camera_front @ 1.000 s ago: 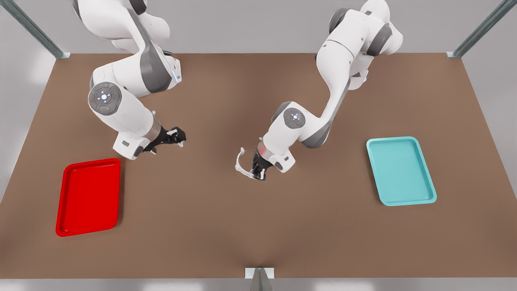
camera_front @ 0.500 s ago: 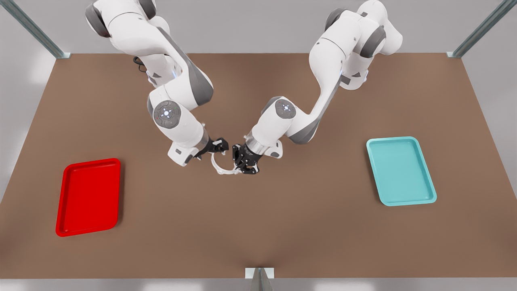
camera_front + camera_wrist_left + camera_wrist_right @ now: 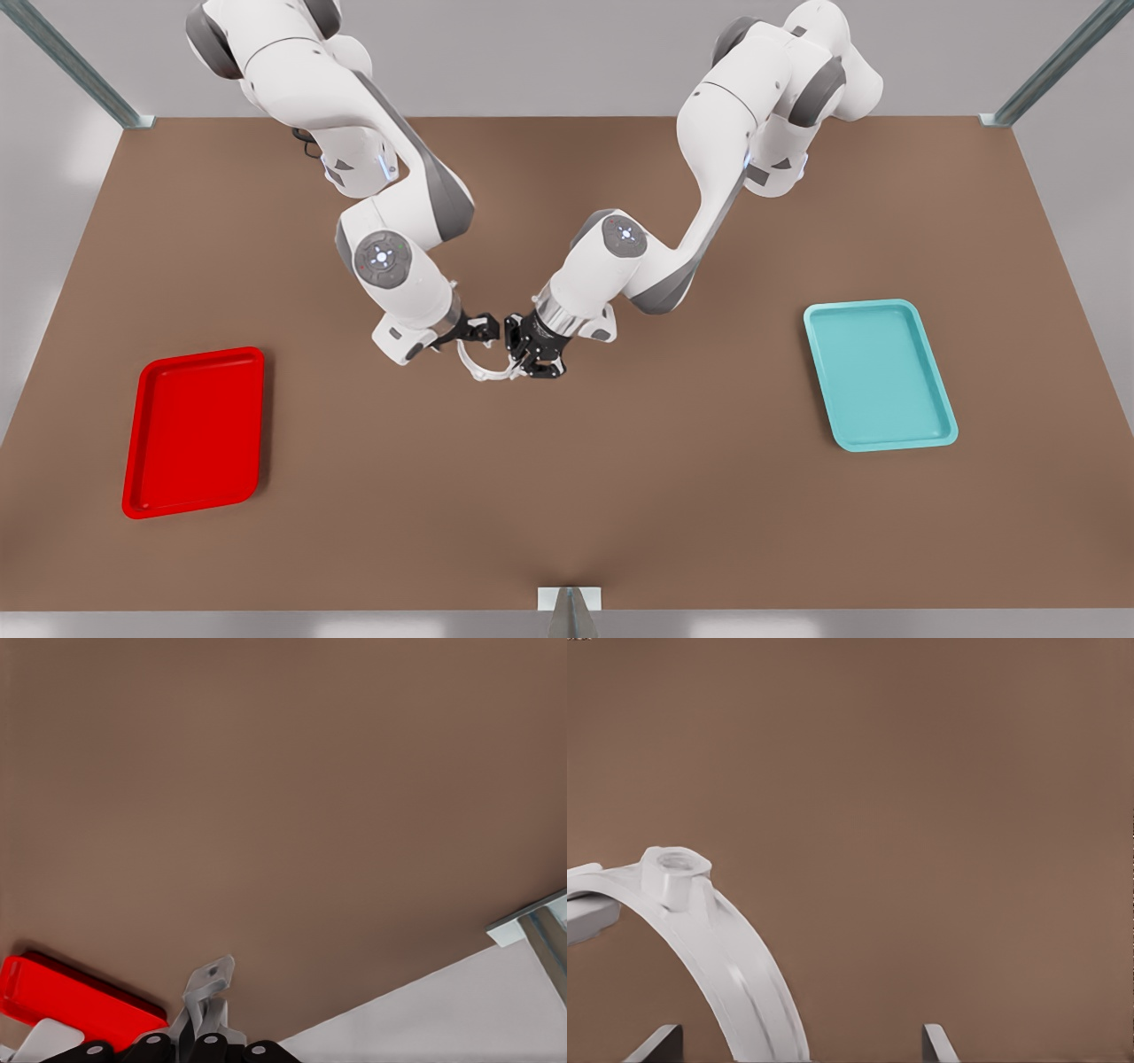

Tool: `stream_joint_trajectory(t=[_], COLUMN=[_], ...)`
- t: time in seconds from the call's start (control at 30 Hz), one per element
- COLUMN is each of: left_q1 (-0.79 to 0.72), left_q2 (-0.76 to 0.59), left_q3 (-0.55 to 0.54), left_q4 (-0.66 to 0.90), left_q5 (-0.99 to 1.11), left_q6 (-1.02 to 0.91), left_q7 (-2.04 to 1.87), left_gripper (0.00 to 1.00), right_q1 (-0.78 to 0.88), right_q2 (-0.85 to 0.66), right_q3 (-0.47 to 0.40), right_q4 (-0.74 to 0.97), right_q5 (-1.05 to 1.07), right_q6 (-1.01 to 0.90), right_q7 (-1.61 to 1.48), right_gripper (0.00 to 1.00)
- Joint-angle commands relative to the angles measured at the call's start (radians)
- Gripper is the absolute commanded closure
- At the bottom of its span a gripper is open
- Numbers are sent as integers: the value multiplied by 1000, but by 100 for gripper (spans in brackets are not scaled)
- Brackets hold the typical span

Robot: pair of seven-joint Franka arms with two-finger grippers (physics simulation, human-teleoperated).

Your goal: Take the drainage pipe clamp from the left arm, pass it to the right arm, and place it in the plate on the right side

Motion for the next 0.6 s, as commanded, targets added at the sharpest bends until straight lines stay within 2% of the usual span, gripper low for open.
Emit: stream_joint_trajectory(t=[0.0,0.03,0.07,0.1,0.3,0.33,0.57], left_q1=[0,0,0,0,-1,-1,-8], left_q2=[-1,-1,-1,-1,0,-1,-54], left_q3=[0,0,0,-2,-2,-2,1], left_q4=[1,1,1,1,-1,-1,1], left_q5=[4,4,4,4,4,7,15], left_q6=[1,1,1,1,2,4,-33], left_q7=[-427,-427,-427,-427,-427,-424,-370], left_gripper=[79,79,79,79,79,0,0], right_q1=[1,1,1,0,-3,-3,-46], right_q2=[-2,-2,-2,0,-2,-2,-36], right_q3=[0,0,0,0,0,0,0], right_q4=[-1,-1,-1,-1,-1,-1,-56], right_q5=[-33,-33,-33,-34,-39,-39,-39], right_q6=[0,2,3,10,23,23,8], right_q7=[91,91,91,91,91,91,77], right_gripper=[17,39,69,79,79,79,79])
